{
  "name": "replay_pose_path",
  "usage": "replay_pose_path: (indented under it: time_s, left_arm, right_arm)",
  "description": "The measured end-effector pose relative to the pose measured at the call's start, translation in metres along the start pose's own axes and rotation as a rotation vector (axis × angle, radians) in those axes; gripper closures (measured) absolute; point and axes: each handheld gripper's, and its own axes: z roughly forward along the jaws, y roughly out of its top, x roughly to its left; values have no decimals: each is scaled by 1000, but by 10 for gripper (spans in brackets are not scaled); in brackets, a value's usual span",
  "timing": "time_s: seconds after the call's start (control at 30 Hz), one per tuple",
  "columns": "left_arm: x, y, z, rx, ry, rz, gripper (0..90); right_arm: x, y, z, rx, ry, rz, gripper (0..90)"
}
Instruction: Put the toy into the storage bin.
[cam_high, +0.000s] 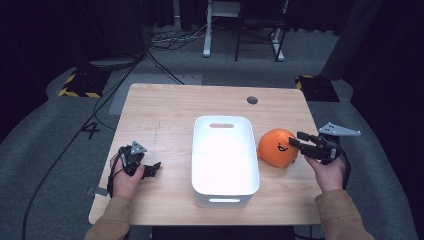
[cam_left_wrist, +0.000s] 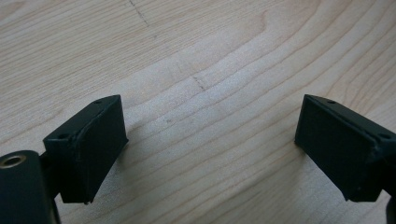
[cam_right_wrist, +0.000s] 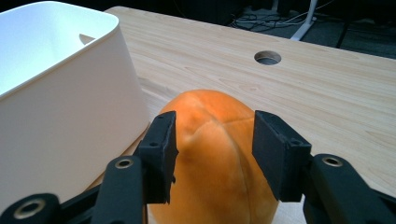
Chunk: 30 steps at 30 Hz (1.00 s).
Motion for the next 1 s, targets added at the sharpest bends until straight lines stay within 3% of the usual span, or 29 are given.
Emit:
replay_pose_path:
  time_s: [0.33, 0.47, 0.6, 0.67, 0.73, 0.87, 1.0]
  left_arm:
    - [0, 0, 0, 0, 1, 0, 91]
    - [0, 0, 0, 2, -2, -2, 91]
    - [0, 0, 0, 2, -2, -2, 91]
    - [0, 0, 0, 0, 2, 0, 91]
    - [0, 0, 0, 0, 2, 0, 91]
    - [0, 0, 0, 2, -2, -2, 91]
    - [0, 0, 0, 0, 2, 0, 91]
  right_arm:
    - [-9, 4, 31, 50, 35, 33, 458]
    - [-8, 2, 33, 42, 40, 34, 529]
    - [-2, 4, 30, 48, 45, -6, 716]
    - [1, 6, 28, 42, 42, -18, 757]
    - [4, 8, 24, 26, 26, -30, 773]
    - [5, 15, 14, -15, 43, -28, 780]
    - [7, 24, 3, -22, 55, -46, 781]
